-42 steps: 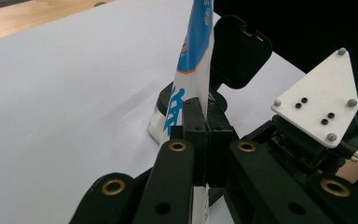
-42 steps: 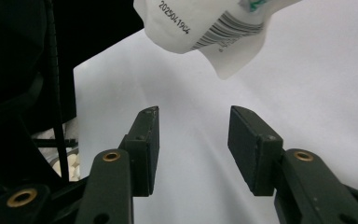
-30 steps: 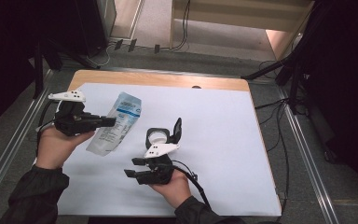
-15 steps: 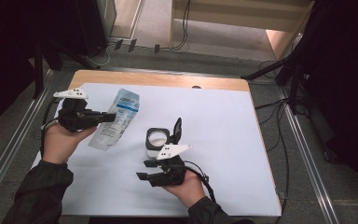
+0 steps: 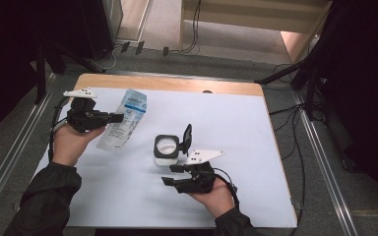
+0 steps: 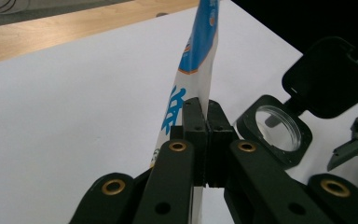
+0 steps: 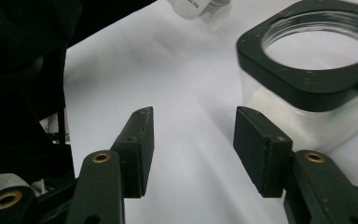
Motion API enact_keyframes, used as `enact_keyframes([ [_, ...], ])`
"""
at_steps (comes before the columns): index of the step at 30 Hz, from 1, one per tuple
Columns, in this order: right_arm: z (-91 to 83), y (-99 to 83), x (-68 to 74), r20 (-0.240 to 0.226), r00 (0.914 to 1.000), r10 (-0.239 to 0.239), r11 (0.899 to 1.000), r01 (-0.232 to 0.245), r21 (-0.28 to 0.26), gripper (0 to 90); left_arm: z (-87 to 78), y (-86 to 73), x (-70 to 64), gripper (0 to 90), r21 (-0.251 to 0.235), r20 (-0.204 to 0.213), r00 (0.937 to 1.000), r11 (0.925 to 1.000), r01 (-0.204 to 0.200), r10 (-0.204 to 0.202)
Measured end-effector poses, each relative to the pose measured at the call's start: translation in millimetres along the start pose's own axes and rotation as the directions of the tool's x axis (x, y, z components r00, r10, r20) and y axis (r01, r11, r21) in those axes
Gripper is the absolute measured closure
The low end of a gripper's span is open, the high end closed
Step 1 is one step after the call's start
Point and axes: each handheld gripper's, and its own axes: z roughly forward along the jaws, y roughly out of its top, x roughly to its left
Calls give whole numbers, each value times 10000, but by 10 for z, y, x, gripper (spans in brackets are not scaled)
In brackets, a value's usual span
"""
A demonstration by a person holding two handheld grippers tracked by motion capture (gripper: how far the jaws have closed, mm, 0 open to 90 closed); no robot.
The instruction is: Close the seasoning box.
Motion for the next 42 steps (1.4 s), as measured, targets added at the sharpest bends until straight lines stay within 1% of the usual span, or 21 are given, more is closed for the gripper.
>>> enact_keyframes([
  [3,-101,0,-35,97,9999,90,9999,-89,-52,488,61,31,51,900,-122,13,10000,9999,82,-82],
  [5,-146,-15,-54,234,9997,-5,10000,5,-21,488,121,40,87,900,-196,95,9998,9997,167,-165],
  [6,-170,-26,-63,314,9995,-16,10000,16,2,488,153,40,109,900,-231,36,9998,9996,176,-175],
  [7,-193,-38,-76,326,9995,7,10000,-8,28,487,183,39,131,900,-262,-22,9996,9993,279,-280],
  [8,-213,-49,-93,313,9995,82,9999,-85,71,486,209,38,155,900,-254,9,9995,9992,306,-306],
  [10,-256,-64,-124,434,9988,205,9998,-208,67,487,255,31,187,900,-363,-162,9996,9991,240,-246],
  [11,-279,-67,-136,488,9985,235,9997,-239,76,487,269,27,206,900,-369,-146,9996,9990,249,-255],
  [13,-310,-70,-171,606,9980,191,9998,-188,-60,487,291,14,234,900,-454,-247,9994,9987,242,-253],
  [17,-335,-81,-247,814,9961,343,9994,-339,-56,487,330,-22,273,900,-181,-483,9987,9997,179,-188],
  [21,-352,-88,-304,970,9944,422,9991,-418,-62,490,323,-35,281,900,-88,-369,9992,9999,115,-118],
  [22,-355,-88,-314,981,9943,425,9991,-420,-72,491,324,-38,271,900,-112,-408,9991,9999,103,-107],
  [24,-363,-87,-333,1000,9939,459,9989,-455,-65,490,317,-44,259,900,13,-485,9988,10000,-23,23],
  [28,-384,-83,-376,1092,9924,573,9983,-558,-173,492,294,-68,243,900,181,-512,9986,9997,-133,142],
  [29,-396,-81,-385,1109,9919,617,9980,-600,-188,493,286,-82,240,900,92,-538,9985,9999,-97,102],
  [30,-405,-77,-397,1093,9921,618,9980,-596,-232,494,275,-95,243,900,62,-468,9989,10000,-39,42],
  [34,-447,-54,-440,1278,9897,647,9978,-621,-237,500,228,-139,266,900,157,-443,9990,9999,33,-26],
  [35,-454,-51,-451,1282,9894,677,9976,-649,-255,500,223,-154,261,900,70,-481,9988,9999,97,-94],
  [36,-462,-50,-469,1287,9892,699,9973,-665,-302,500,208,-164,268,900,145,-410,9992,9999,35,-29],
  [37,-470,-46,-478,1306,9885,767,9969,-735,-294,500,201,-175,261,900,178,-360,9993,9998,83,-76],
  [39,-482,-39,-504,1357,9875,806,9966,-772,-304,500,181,-193,250,900,321,-346,9994,9995,-41,52],
  [42,-492,-25,-538,1422,9863,832,9963,-792,-336,500,139,-226,240,900,404,-230,9997,9992,-80,90],
])
